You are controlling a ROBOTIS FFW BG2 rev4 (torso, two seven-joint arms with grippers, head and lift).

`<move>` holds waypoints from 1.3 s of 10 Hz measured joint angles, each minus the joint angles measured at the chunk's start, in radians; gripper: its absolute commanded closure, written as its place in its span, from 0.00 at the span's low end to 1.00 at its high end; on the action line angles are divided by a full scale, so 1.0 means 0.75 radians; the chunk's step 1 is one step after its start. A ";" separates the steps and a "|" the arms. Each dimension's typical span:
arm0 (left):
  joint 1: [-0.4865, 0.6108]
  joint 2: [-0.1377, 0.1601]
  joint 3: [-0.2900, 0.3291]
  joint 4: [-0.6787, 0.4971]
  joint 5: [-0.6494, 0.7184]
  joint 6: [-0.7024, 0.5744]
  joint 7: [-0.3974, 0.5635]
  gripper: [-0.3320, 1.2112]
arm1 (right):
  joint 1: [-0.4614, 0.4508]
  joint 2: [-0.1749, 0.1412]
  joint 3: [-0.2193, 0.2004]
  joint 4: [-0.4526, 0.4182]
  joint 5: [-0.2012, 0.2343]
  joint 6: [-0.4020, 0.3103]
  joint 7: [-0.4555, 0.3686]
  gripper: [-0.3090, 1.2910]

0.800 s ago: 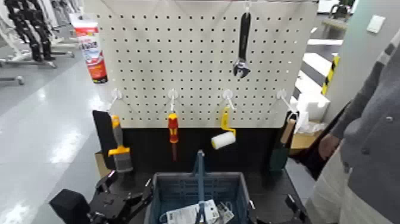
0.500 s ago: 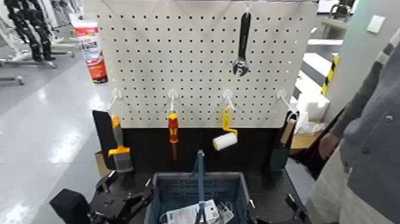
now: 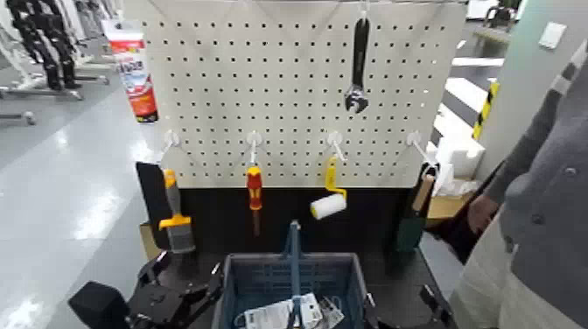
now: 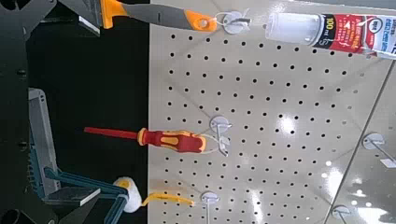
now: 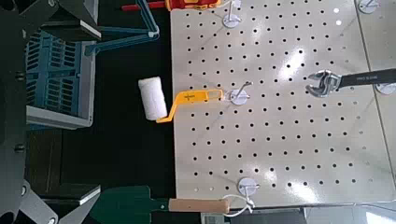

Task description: Put the black wrench into the crate.

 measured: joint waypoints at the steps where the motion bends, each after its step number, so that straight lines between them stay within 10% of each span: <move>1: 0.004 -0.001 -0.003 -0.001 0.000 -0.005 0.001 0.29 | 0.001 0.000 0.000 -0.001 -0.001 0.000 0.000 0.29; 13: 0.041 0.000 -0.071 -0.012 -0.002 -0.024 0.017 0.29 | -0.293 0.005 -0.142 -0.067 -0.067 0.266 0.294 0.30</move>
